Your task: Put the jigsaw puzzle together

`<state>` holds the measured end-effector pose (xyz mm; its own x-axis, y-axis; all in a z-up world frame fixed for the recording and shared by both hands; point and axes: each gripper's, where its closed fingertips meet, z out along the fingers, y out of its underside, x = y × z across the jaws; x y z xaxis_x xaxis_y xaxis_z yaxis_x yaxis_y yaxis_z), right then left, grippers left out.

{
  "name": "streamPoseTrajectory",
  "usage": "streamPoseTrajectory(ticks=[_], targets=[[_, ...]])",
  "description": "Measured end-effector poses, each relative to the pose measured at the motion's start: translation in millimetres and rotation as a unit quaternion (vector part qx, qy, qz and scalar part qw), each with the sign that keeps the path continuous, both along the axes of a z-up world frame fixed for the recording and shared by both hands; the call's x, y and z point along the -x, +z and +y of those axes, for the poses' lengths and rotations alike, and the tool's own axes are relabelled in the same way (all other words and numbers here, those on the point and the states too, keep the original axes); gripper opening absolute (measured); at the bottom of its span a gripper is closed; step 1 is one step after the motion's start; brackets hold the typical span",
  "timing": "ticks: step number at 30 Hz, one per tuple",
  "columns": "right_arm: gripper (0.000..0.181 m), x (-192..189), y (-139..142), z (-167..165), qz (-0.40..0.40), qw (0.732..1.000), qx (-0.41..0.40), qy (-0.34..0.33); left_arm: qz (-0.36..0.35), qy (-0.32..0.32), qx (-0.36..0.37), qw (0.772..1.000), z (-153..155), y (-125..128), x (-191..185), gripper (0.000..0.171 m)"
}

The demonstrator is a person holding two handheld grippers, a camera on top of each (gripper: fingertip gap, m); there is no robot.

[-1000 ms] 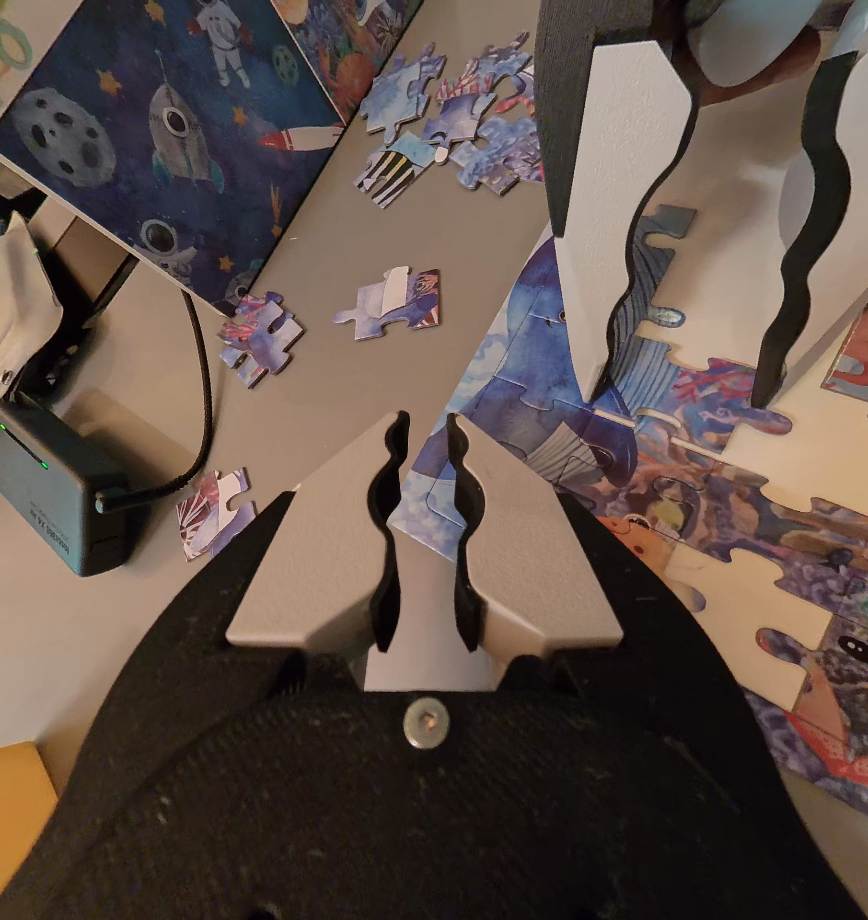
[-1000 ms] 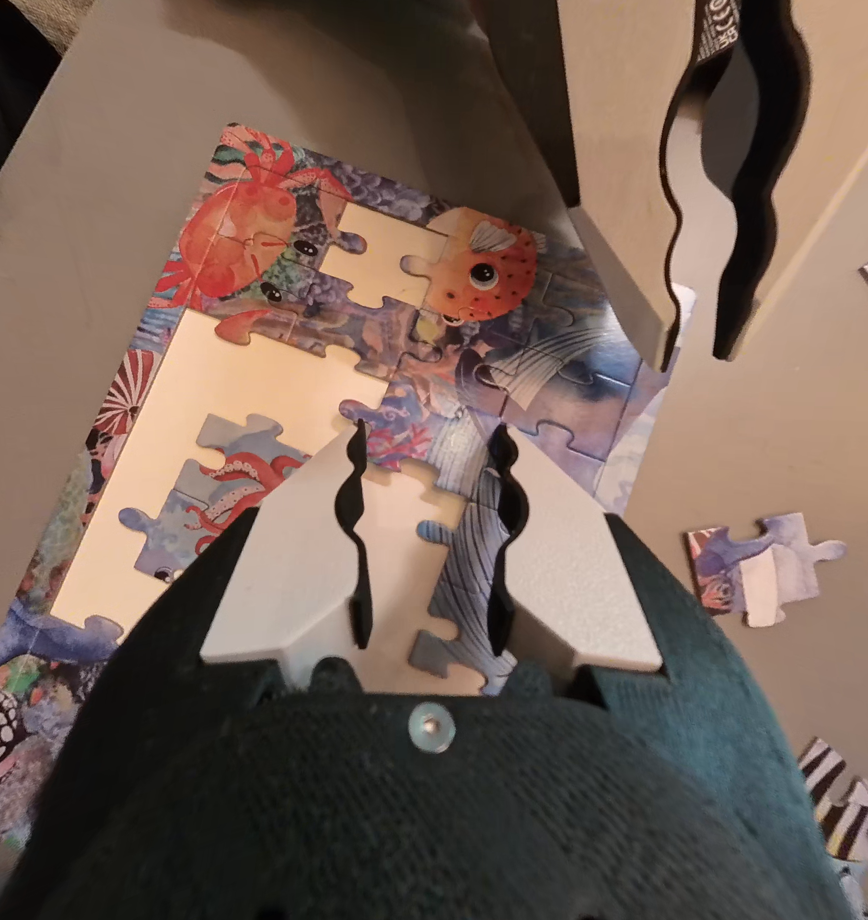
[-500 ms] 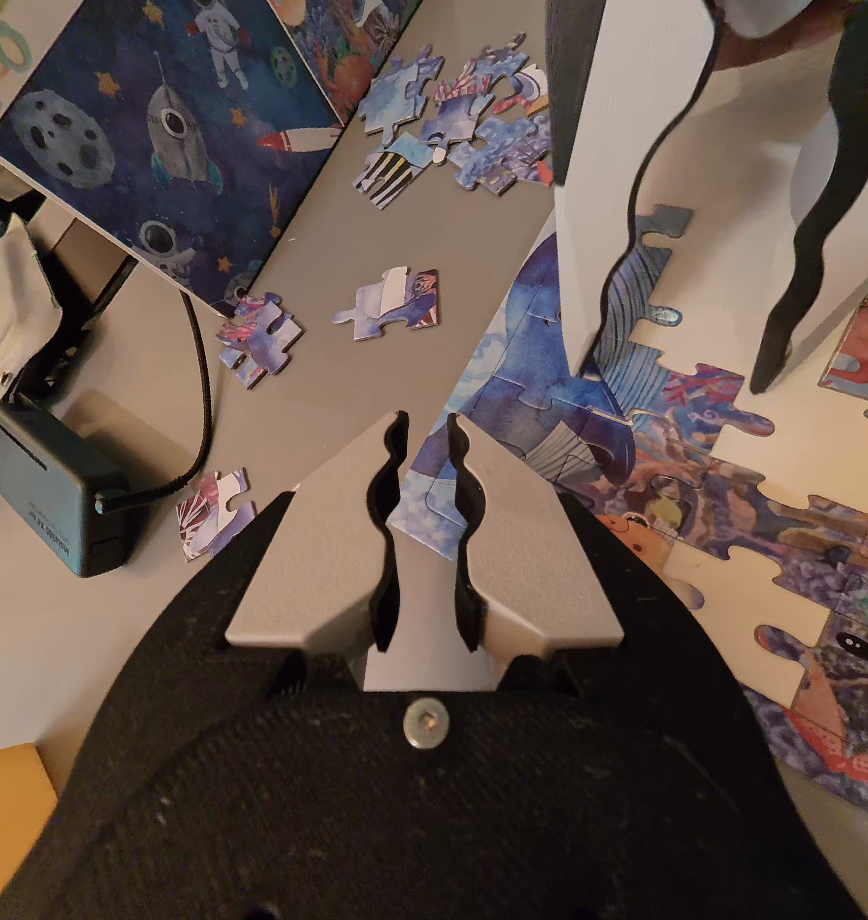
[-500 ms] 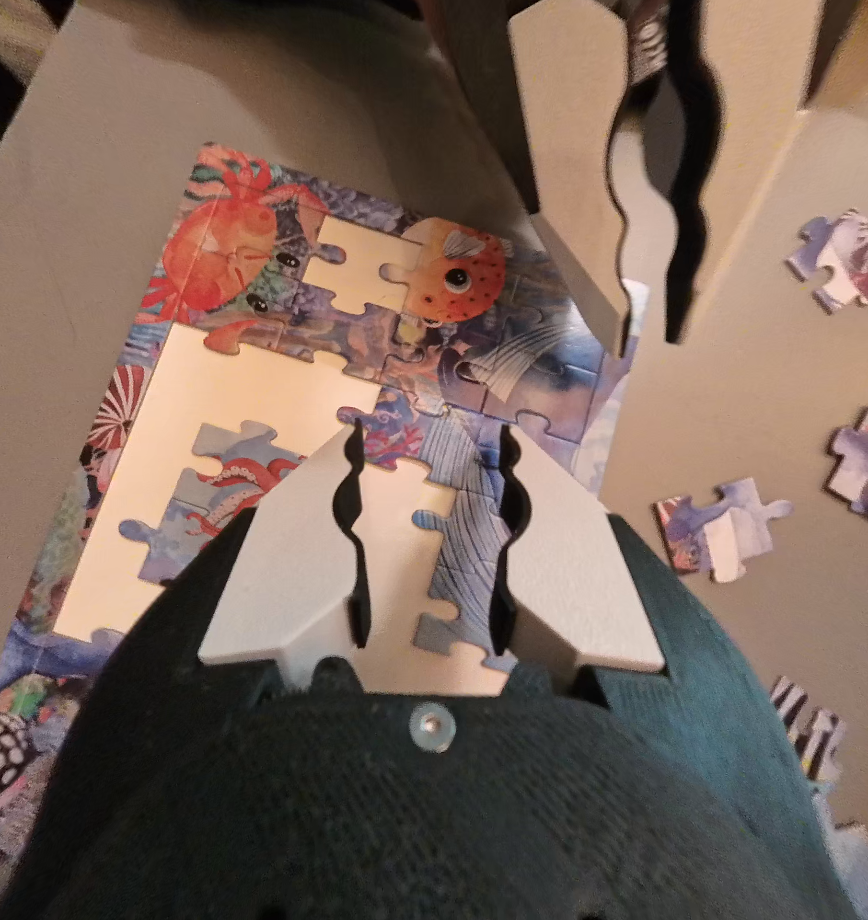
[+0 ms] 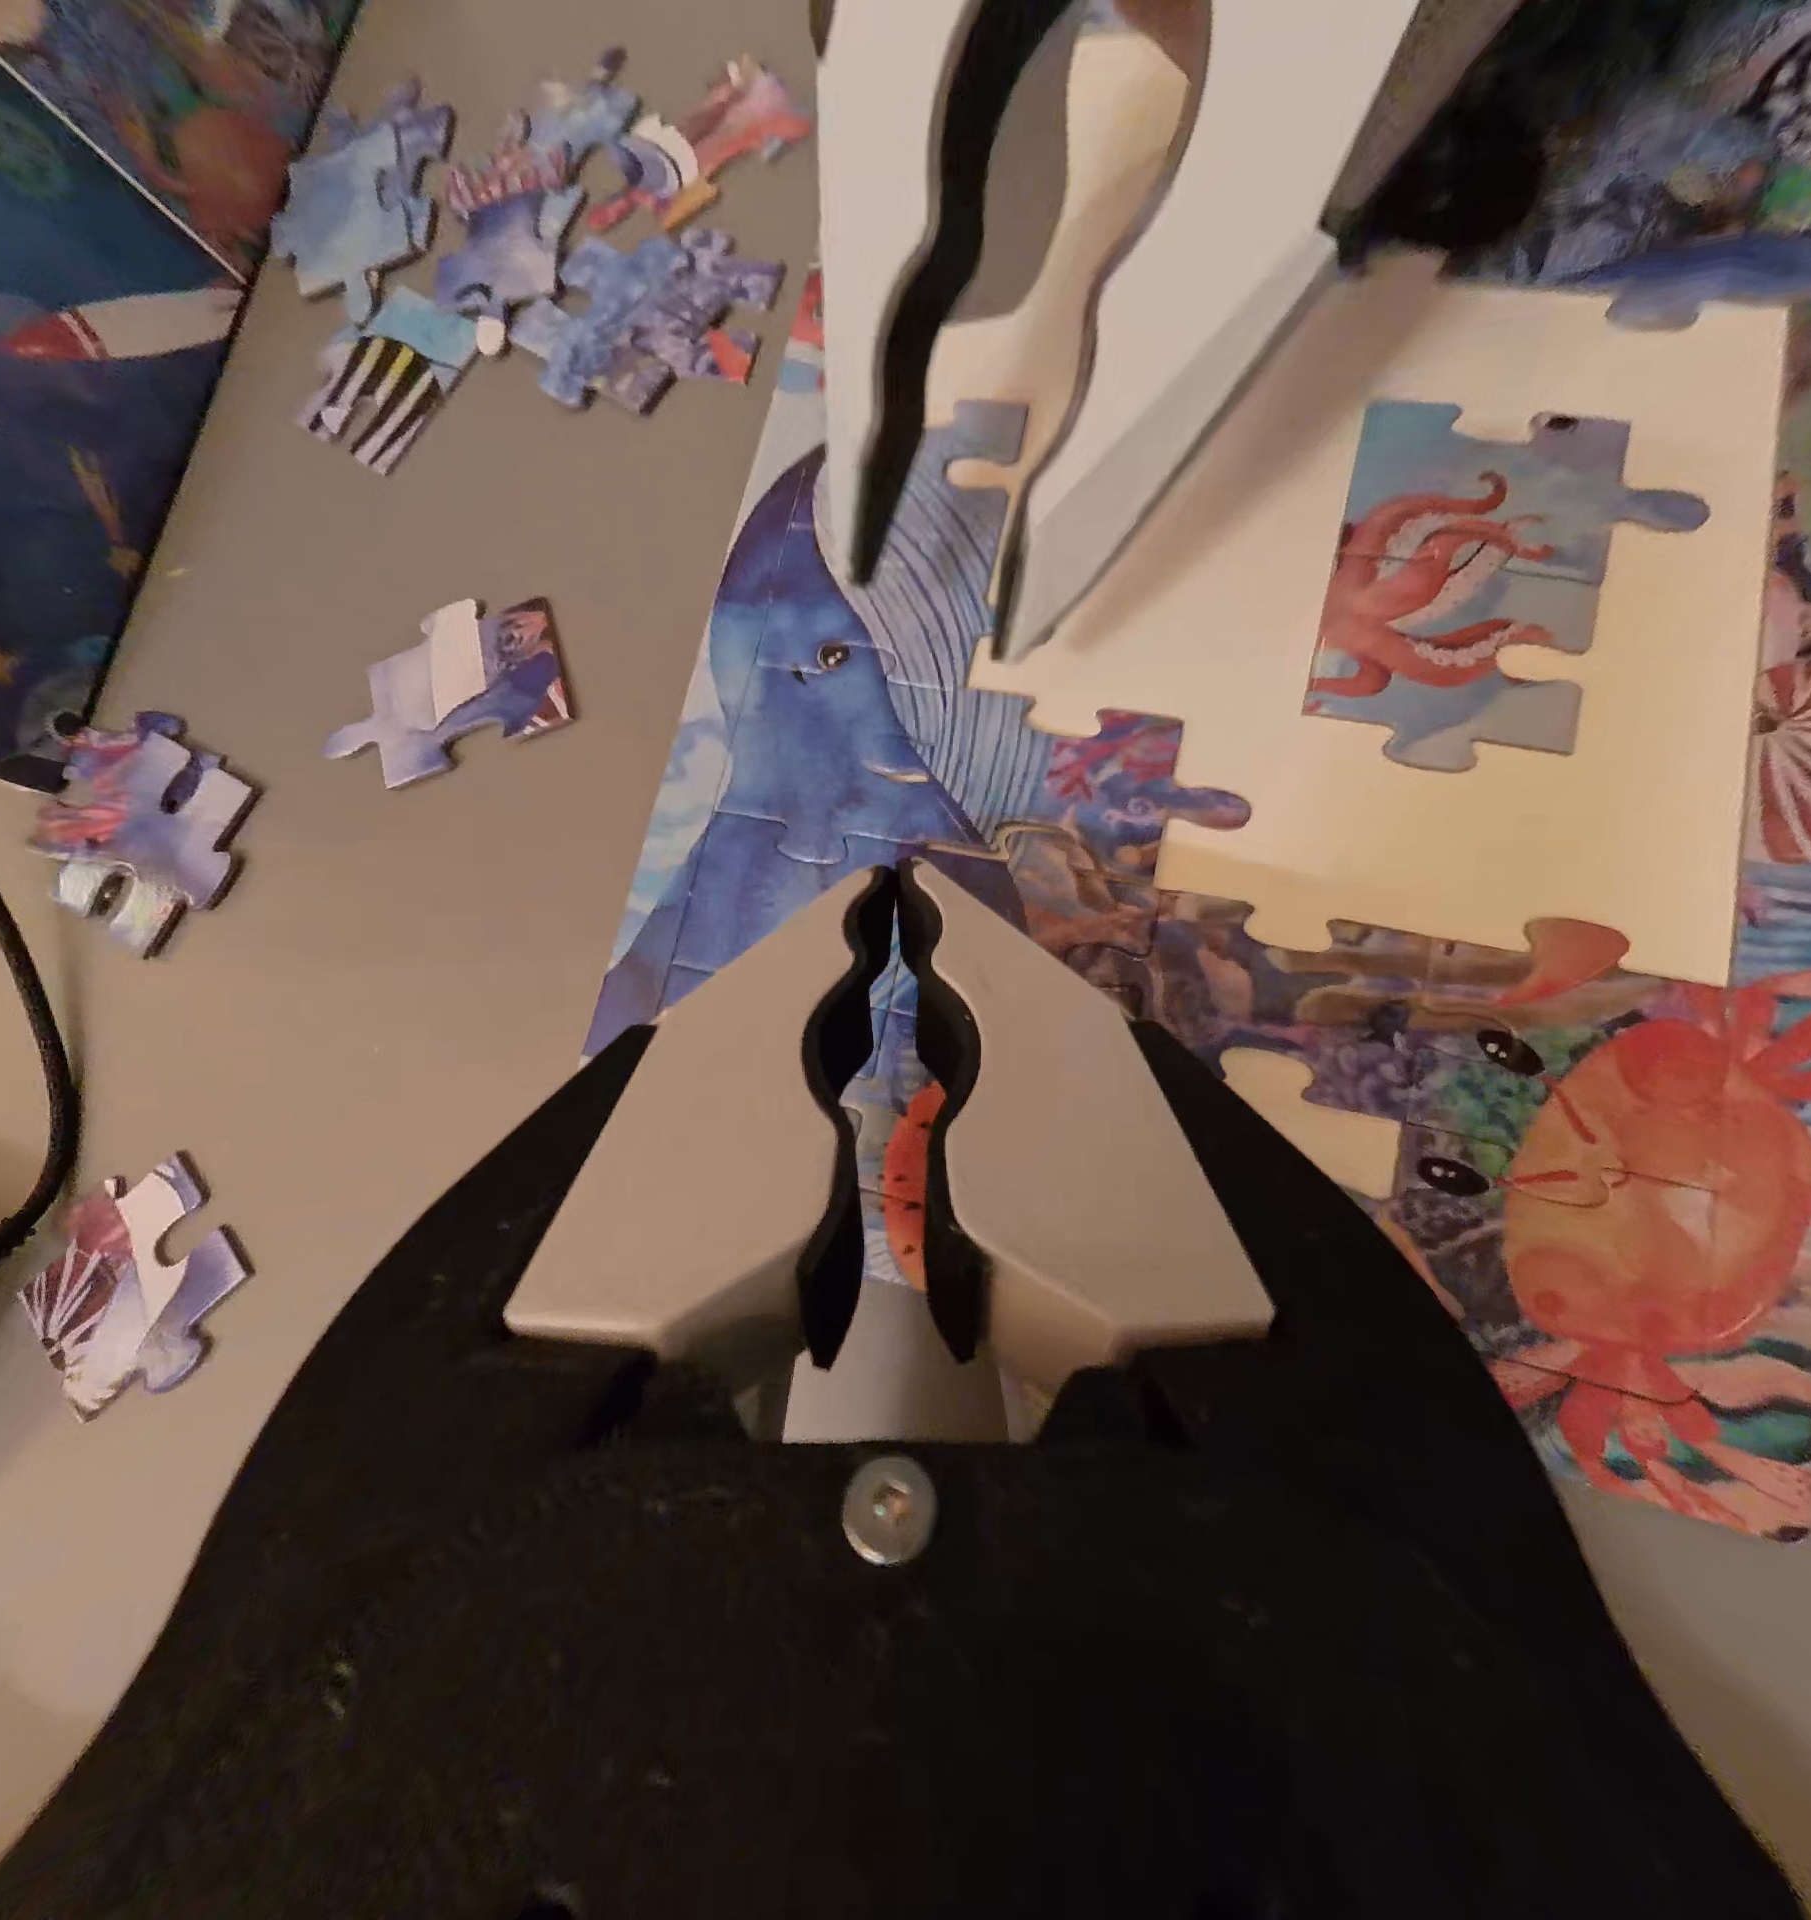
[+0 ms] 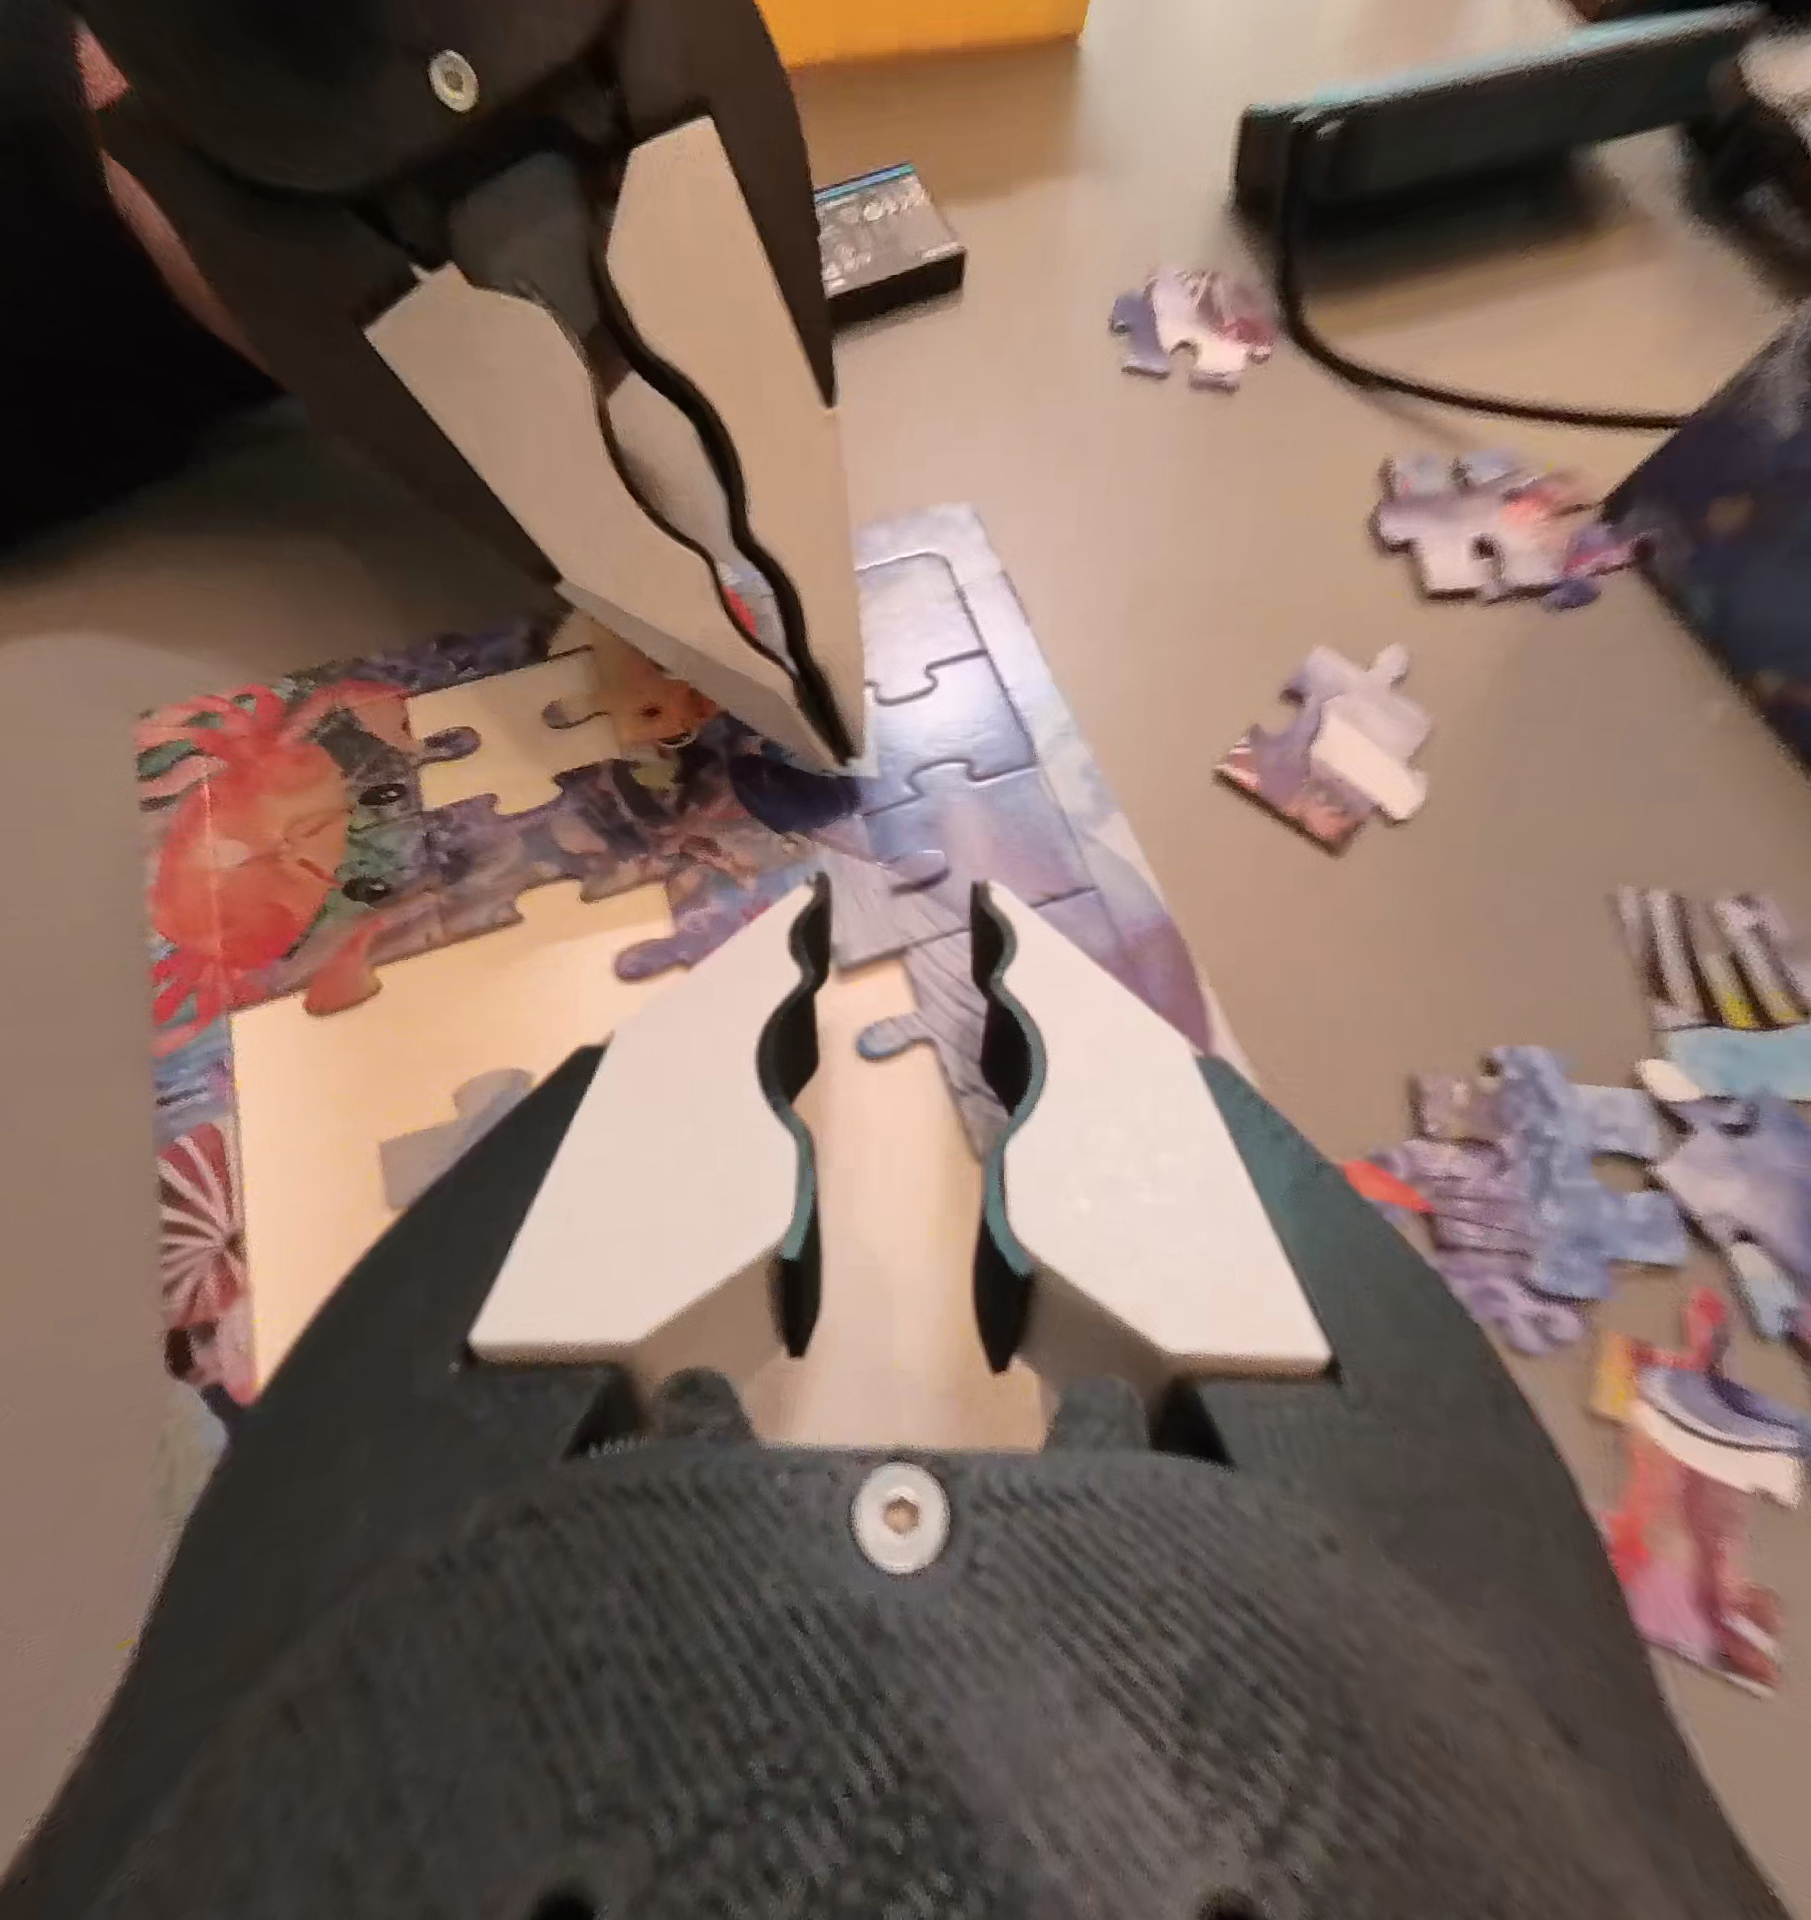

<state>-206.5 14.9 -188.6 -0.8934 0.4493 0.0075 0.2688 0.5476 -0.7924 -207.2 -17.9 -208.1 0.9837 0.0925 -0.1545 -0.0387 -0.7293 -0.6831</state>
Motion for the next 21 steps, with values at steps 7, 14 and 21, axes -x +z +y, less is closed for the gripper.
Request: streamPoseTrajectory(ticks=[7,14,21], targets=[[0.022,-9,-18,-12,0.02,0.998,-0.052,0.017,-0.003,-0.001,0.007,1.0,0,-3,0,0.0],[0.023,-15,-18,-17,0.025,0.998,-0.052,0.03,0.017,-0.002,0.0,1.0,6,-1,-1,0.008],[0.021,-18,-21,-18,-0.001,0.998,-0.046,0.035,0.029,0.011,-0.005,0.999,10,1,2,0.013]])
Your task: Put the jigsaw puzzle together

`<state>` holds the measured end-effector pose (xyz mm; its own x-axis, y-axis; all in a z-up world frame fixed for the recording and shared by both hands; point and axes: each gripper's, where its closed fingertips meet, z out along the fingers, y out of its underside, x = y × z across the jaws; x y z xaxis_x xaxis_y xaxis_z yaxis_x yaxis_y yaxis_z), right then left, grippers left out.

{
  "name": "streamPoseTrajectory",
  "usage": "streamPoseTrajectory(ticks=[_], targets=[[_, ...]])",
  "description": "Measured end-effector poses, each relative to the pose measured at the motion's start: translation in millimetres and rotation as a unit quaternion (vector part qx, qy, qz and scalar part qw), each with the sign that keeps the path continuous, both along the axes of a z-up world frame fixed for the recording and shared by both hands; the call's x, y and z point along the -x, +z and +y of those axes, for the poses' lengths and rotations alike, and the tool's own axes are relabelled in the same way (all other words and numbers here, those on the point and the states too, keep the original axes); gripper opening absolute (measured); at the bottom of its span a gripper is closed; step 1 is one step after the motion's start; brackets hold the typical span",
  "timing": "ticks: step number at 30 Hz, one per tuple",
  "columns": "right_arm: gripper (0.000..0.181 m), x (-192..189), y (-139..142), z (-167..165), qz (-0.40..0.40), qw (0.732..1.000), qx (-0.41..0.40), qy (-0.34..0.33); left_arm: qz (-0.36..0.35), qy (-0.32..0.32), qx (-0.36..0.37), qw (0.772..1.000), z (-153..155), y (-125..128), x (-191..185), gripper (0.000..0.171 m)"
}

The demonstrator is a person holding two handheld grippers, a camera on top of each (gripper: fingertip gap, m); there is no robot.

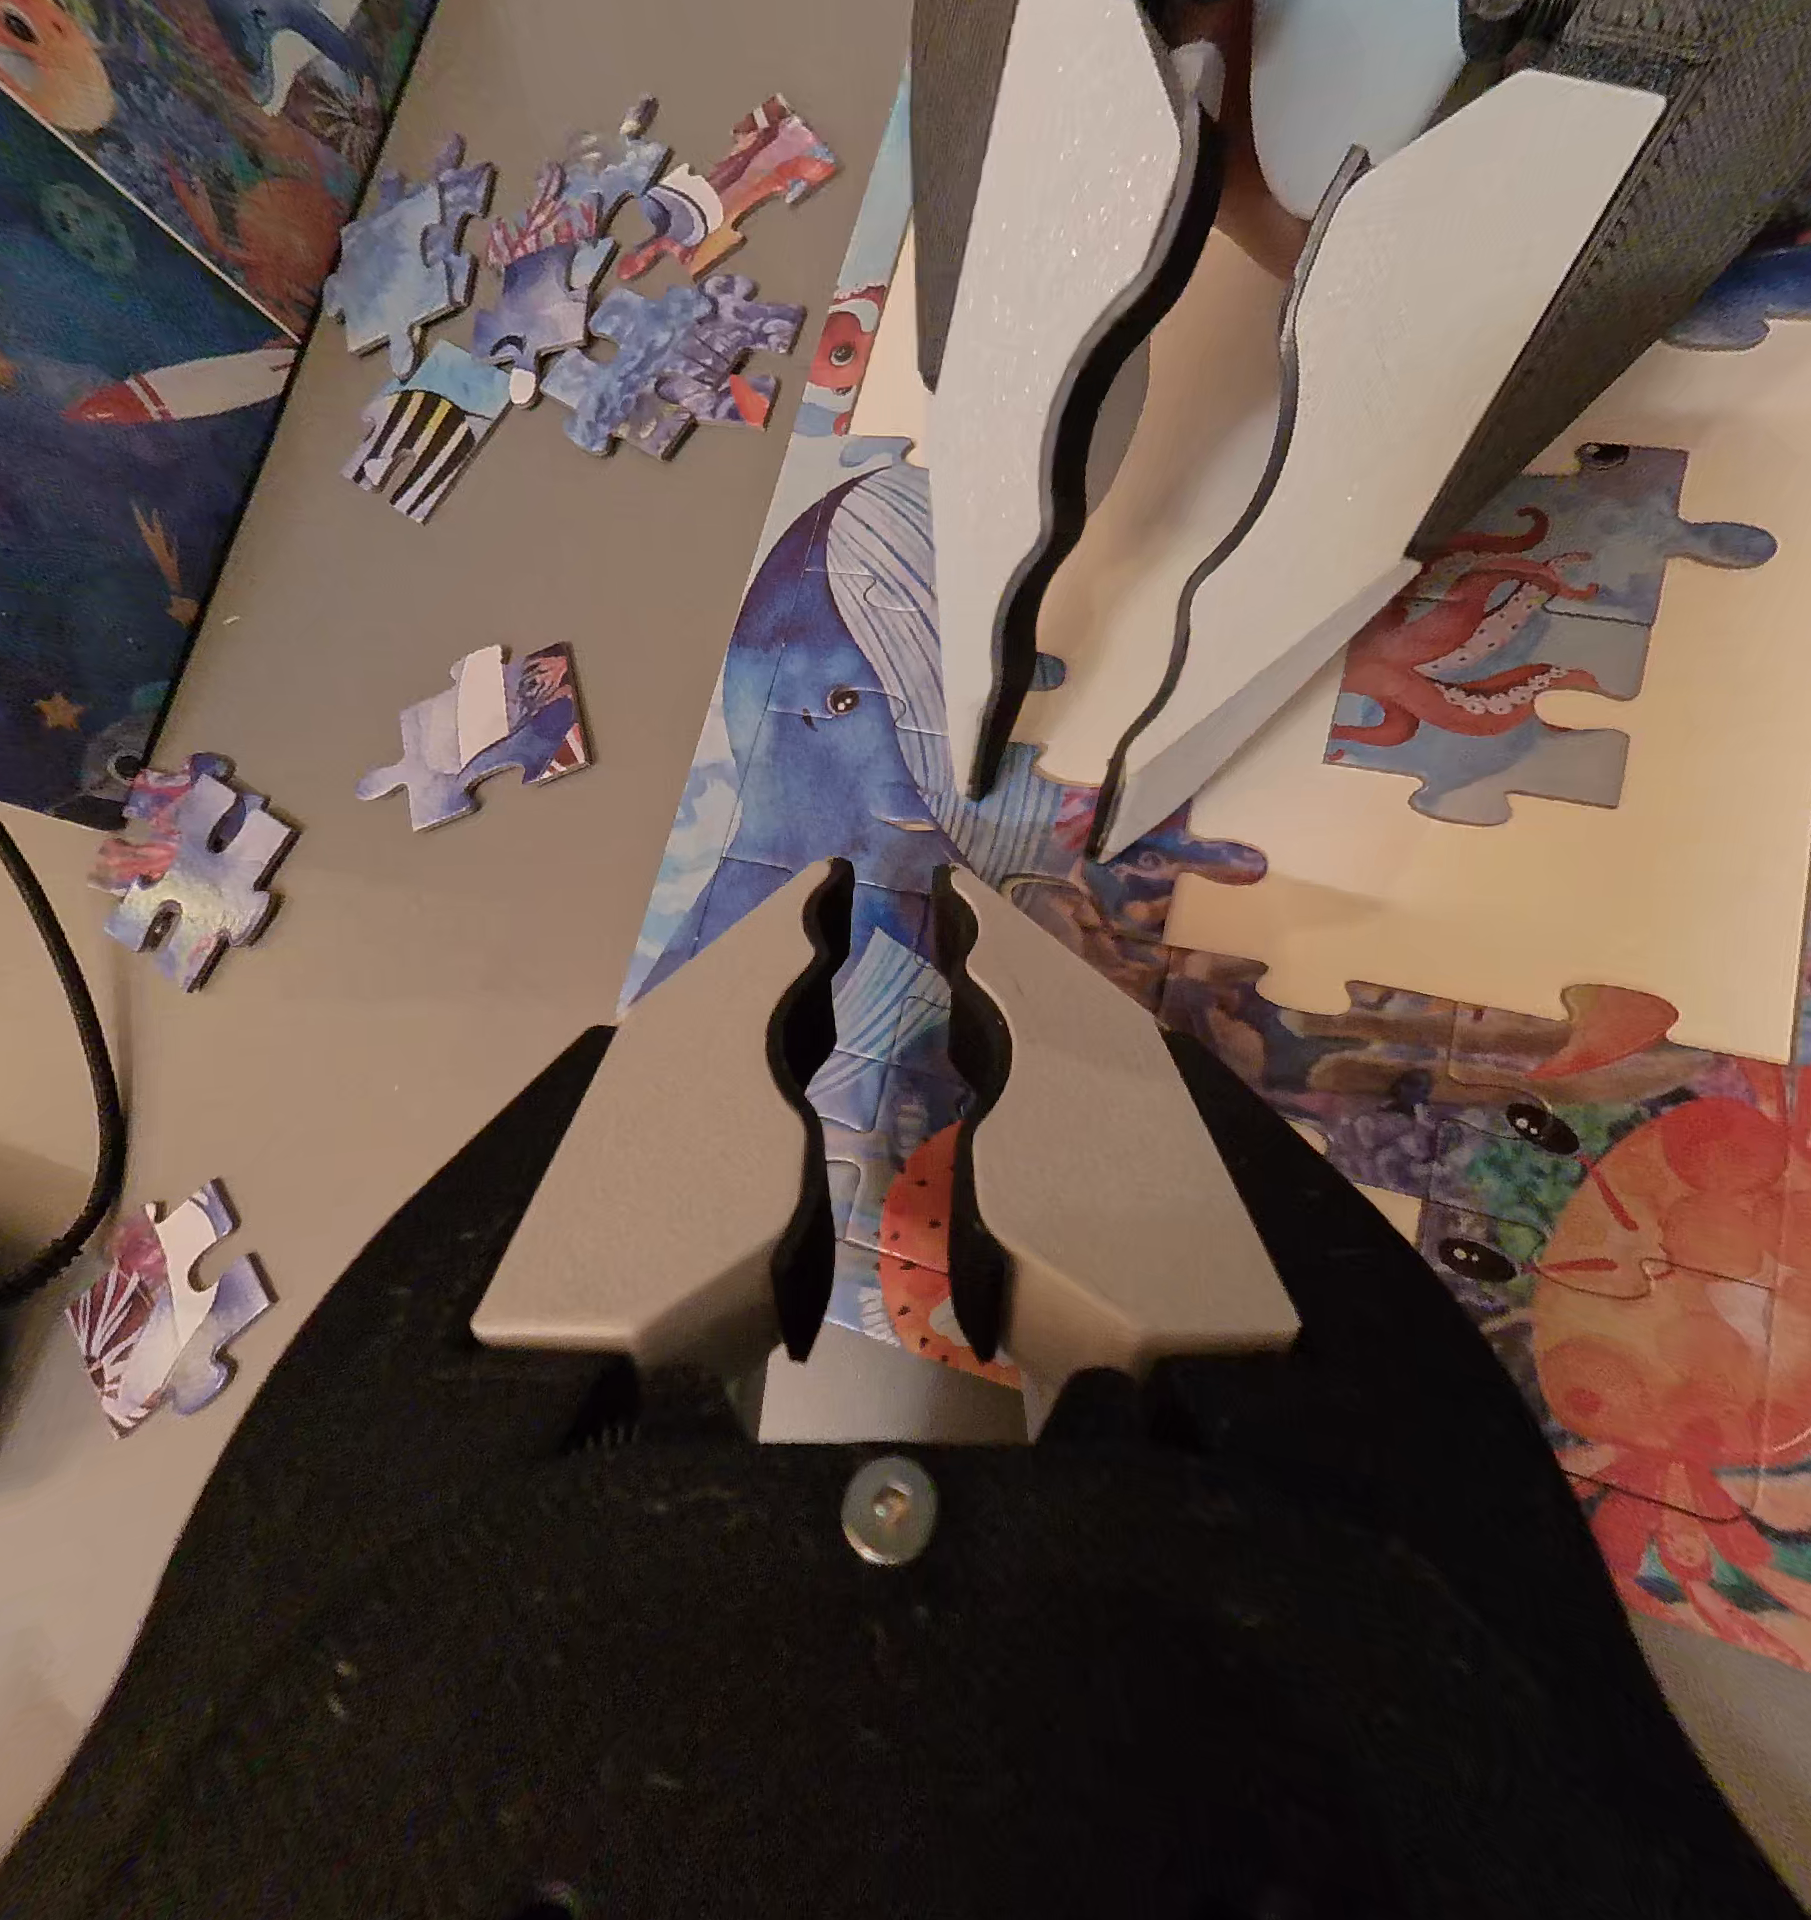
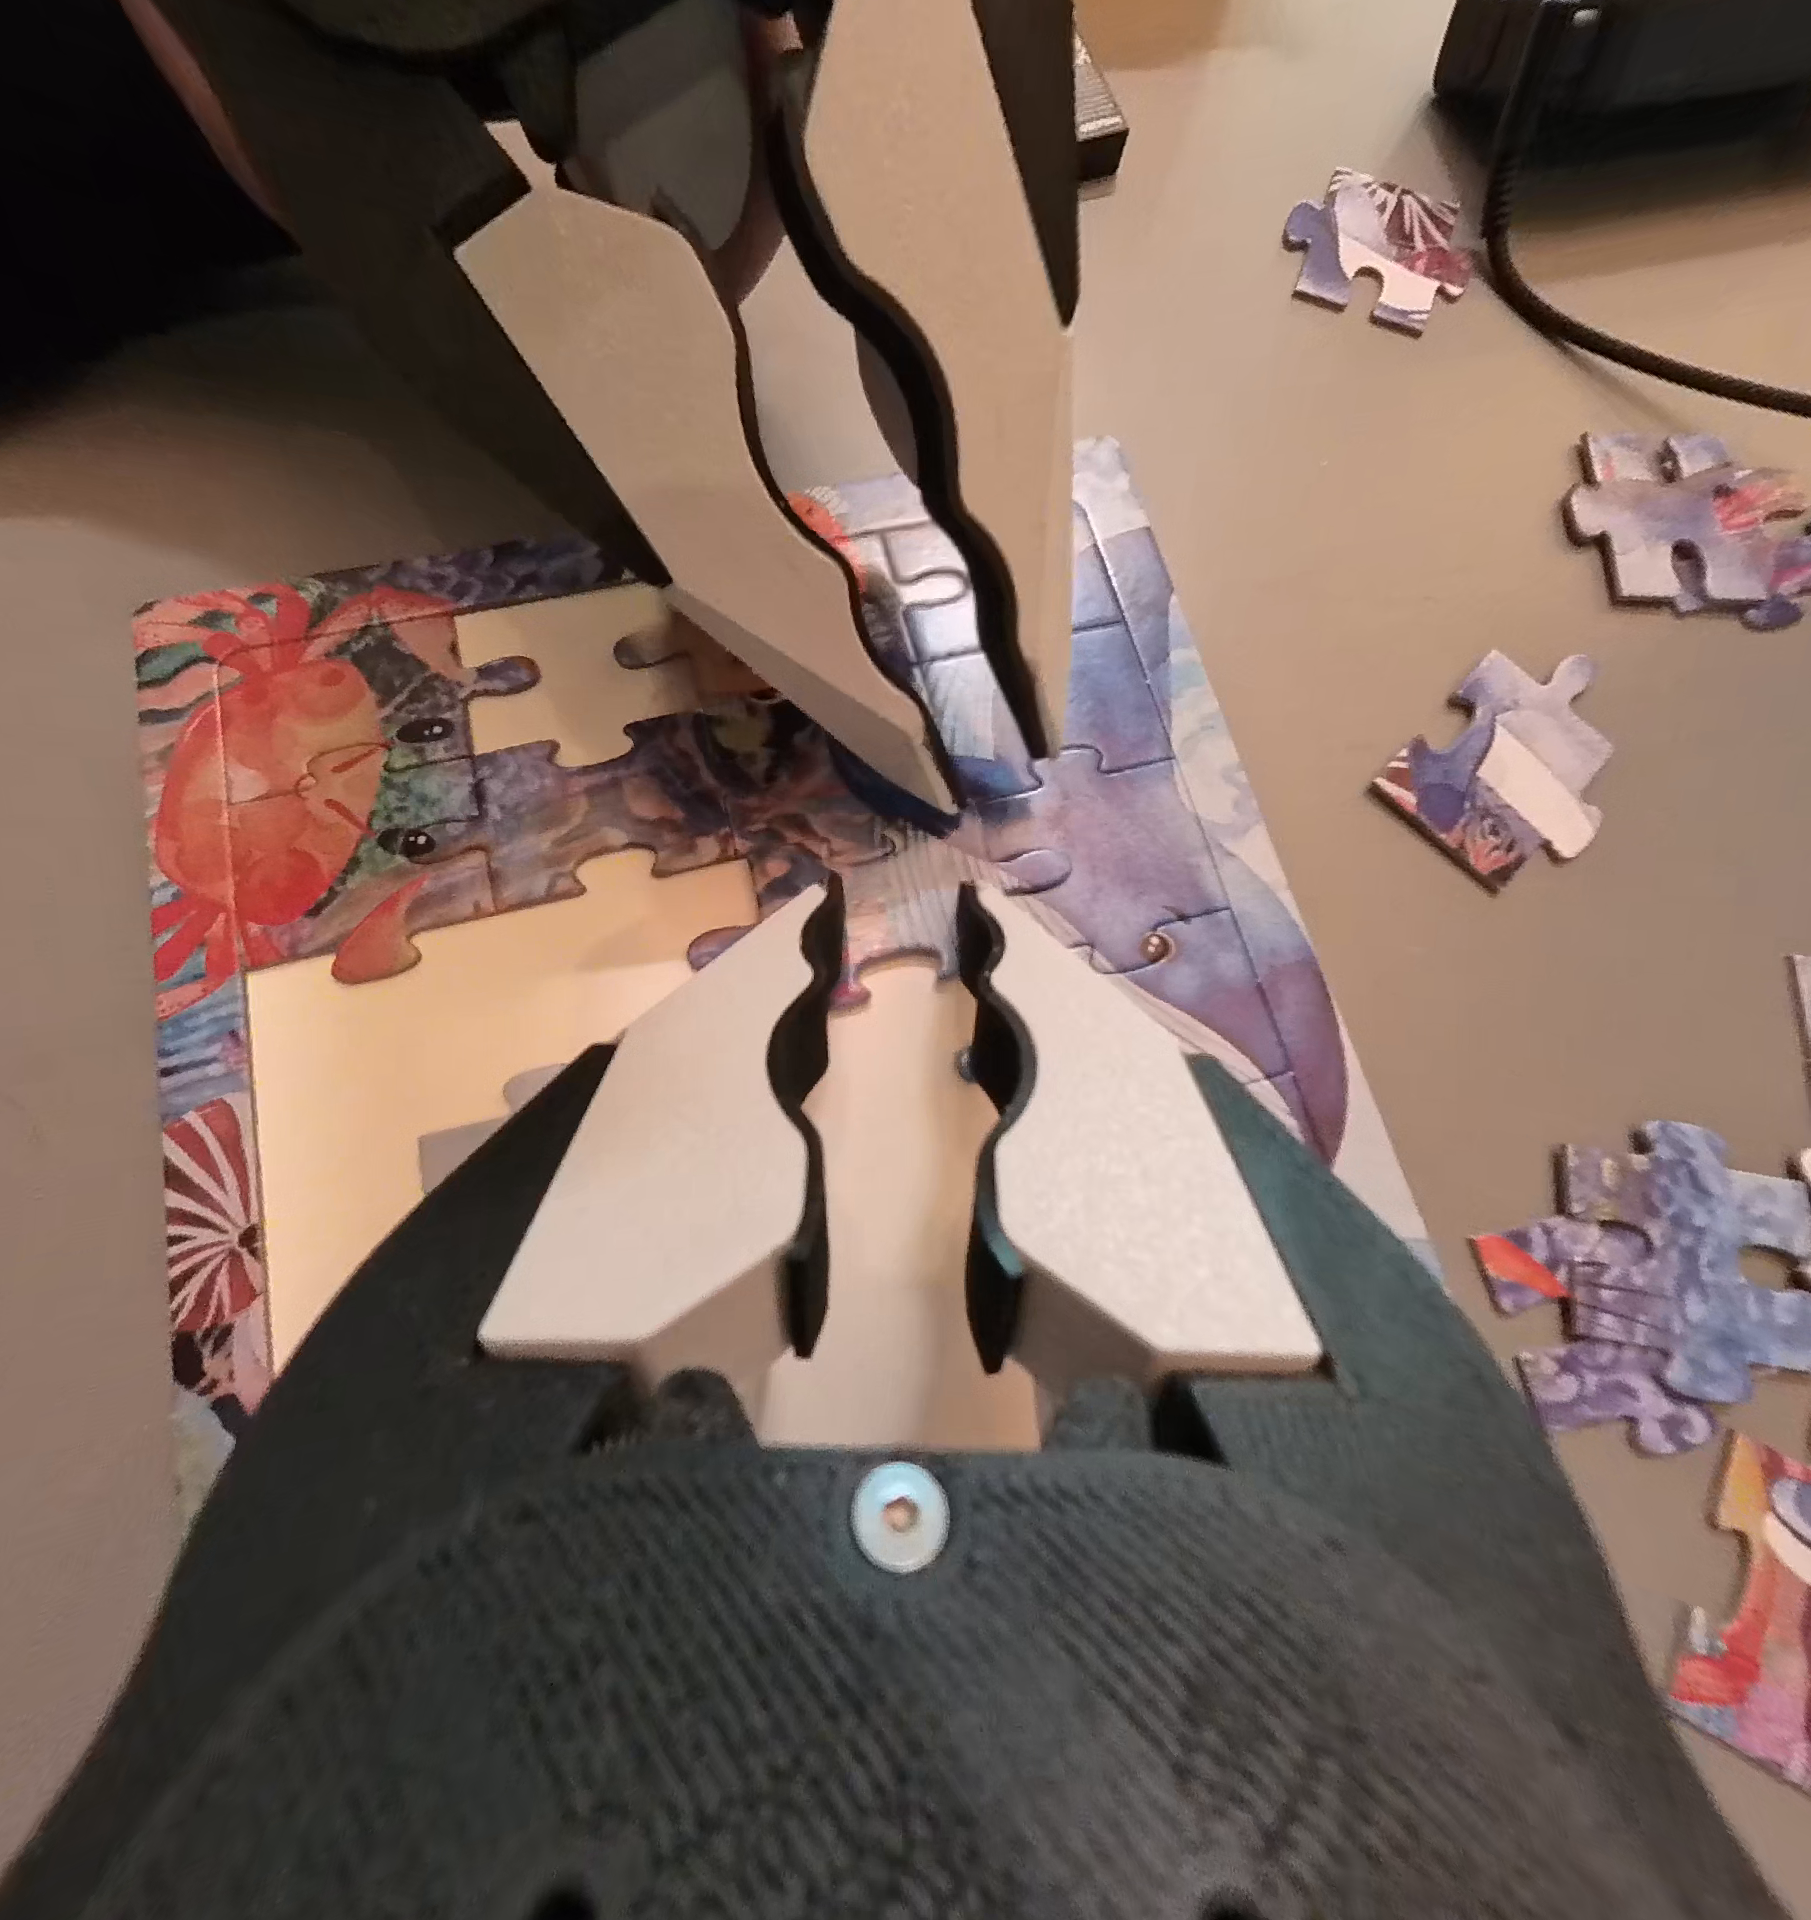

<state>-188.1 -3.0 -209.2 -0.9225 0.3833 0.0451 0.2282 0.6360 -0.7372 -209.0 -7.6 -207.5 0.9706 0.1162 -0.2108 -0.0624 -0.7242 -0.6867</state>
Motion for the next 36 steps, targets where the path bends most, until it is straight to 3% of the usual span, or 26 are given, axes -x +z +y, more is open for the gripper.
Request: streamPoseTrajectory(ticks=[7,16,23,26,36], targets=[[0.018,-5,0,-3,0.004,1.0,-0.008,0.015,-0.021,0.019,-0.006,1.0,1,-3,3,0.022],[0.016,-12,-1,-5,0.003,0.999,-0.013,0.033,-0.014,0.054,-0.017,0.998,2,-1,14,0.017],[0.017,-13,0,-6,0.013,0.999,-0.023,0.038,-0.01,0.049,-0.005,0.999,3,-6,11,0.016],[0.018,0,4,1,0.045,0.998,-0.03,0.008,-0.019,0.036,-0.001,0.999,1,-6,7,0.011],[0.026,0,2,3,0.023,0.999,-0.023,0.0,-0.016,0.033,-0.007,0.999,0,-2,7,0.012]])
